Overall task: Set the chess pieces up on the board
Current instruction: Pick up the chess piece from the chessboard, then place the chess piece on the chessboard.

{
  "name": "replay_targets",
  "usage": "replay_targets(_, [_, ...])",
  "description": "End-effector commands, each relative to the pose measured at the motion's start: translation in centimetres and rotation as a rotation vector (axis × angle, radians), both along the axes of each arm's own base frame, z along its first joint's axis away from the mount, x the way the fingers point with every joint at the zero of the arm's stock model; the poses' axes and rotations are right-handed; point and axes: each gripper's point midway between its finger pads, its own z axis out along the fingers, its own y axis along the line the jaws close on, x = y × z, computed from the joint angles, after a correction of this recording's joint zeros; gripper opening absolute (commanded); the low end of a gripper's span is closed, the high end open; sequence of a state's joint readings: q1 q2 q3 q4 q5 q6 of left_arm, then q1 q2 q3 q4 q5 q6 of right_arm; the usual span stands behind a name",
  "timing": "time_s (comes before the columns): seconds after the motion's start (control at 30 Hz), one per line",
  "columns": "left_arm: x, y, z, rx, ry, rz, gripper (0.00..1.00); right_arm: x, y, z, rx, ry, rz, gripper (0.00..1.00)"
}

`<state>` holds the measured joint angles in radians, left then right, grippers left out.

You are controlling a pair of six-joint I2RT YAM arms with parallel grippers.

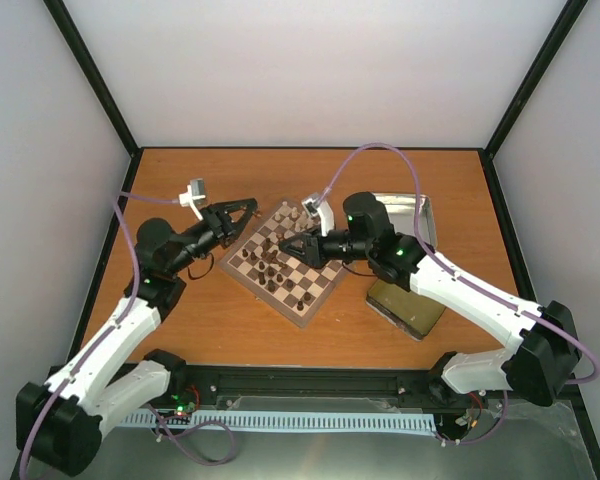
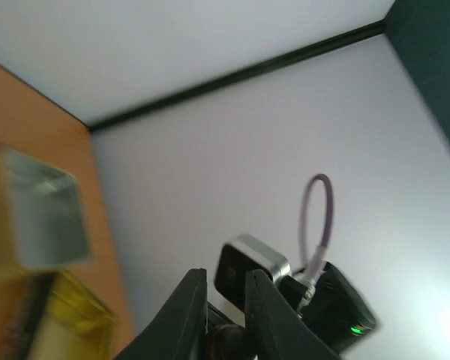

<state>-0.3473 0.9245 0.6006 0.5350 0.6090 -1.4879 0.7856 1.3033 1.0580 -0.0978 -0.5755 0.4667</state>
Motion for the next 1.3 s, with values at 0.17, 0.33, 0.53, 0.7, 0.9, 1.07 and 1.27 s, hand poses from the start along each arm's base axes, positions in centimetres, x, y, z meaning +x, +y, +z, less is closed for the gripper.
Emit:
replay_targets(0.17, [3.1, 7.0, -10.1, 0.858, -0.082, 0.396, 0.01, 1.6, -4.5, -7.3, -0.298, 0.076, -0.223, 0.13])
replay_targets(0.33, [3.5, 8.5, -14.9, 1.047, 0.02, 0.464, 0.01, 2.1, -4.6, -8.3, -0.334, 0.08, -0.235, 0.13])
replay_targets(0.53, [3.9, 7.3, -19.5, 1.16, 0.034, 0.458, 0.01, 2.5, -4.8, -8.6, -0.366, 0.05, -0.242, 0.13])
replay_targets(0.7, [3.6, 6.6, -22.5, 1.221, 0.016, 0.452, 0.01, 2.6, -4.9, -9.0, -0.378, 0.039, -0.241, 0.13])
replay_targets(0.9, [3.7, 5.7, -24.8, 1.222, -0.007, 0.408, 0.02, 2.5, -4.6, -9.2, -0.382, 0.032, -0.214, 0.13])
replay_targets(1.07, [3.8, 5.4, -26.2, 1.222, -0.017, 0.393, 0.03, 2.3, -4.3, -9.0, -0.366, 0.037, -0.2, 0.14])
replay_targets(1.27, [4.4, 4.7, -26.3, 1.195, -0.048, 0.398, 0.04, 2.4, -4.4, -9.0, -0.368, 0.04, -0.203, 0.14])
